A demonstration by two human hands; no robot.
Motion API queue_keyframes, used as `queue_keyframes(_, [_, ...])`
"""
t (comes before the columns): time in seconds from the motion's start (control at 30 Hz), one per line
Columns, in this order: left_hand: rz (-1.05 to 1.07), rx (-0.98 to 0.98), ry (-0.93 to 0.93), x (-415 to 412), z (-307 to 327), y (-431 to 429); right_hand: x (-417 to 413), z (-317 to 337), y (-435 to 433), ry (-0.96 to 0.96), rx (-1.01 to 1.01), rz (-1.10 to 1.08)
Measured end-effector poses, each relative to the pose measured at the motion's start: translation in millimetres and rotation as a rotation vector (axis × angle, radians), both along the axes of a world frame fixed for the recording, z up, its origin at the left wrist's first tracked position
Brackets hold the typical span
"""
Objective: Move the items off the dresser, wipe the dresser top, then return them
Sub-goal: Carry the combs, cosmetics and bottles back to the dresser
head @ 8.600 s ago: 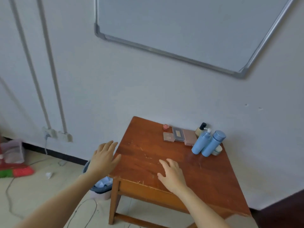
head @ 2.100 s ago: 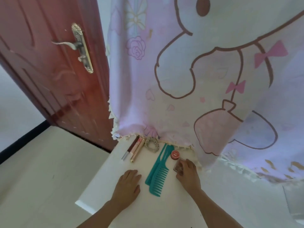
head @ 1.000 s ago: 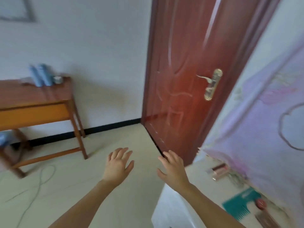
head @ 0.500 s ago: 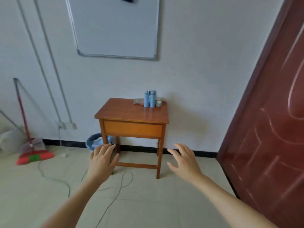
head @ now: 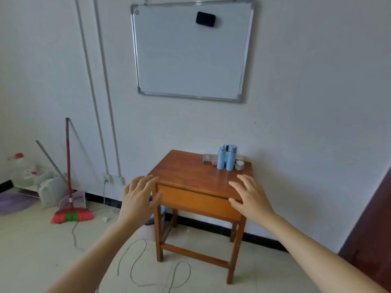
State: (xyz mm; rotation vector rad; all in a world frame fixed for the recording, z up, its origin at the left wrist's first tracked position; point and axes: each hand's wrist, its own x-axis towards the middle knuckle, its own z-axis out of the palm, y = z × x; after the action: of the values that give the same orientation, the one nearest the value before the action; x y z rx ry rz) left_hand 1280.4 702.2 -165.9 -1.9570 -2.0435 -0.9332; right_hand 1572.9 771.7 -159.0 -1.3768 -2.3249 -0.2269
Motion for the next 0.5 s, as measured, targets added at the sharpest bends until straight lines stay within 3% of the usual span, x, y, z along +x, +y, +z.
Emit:
queue_keyframes(0.17, [0.052, -0.059, -0.020, -6, -1, 76, -22, -9, 85, 0.000, -0.104, 0.055])
queue_keyframes(0.5, [0.144, -0.275, -0.084, -39, -75, 152, -74, -71, 191, -0.153, -0.364, 0.122])
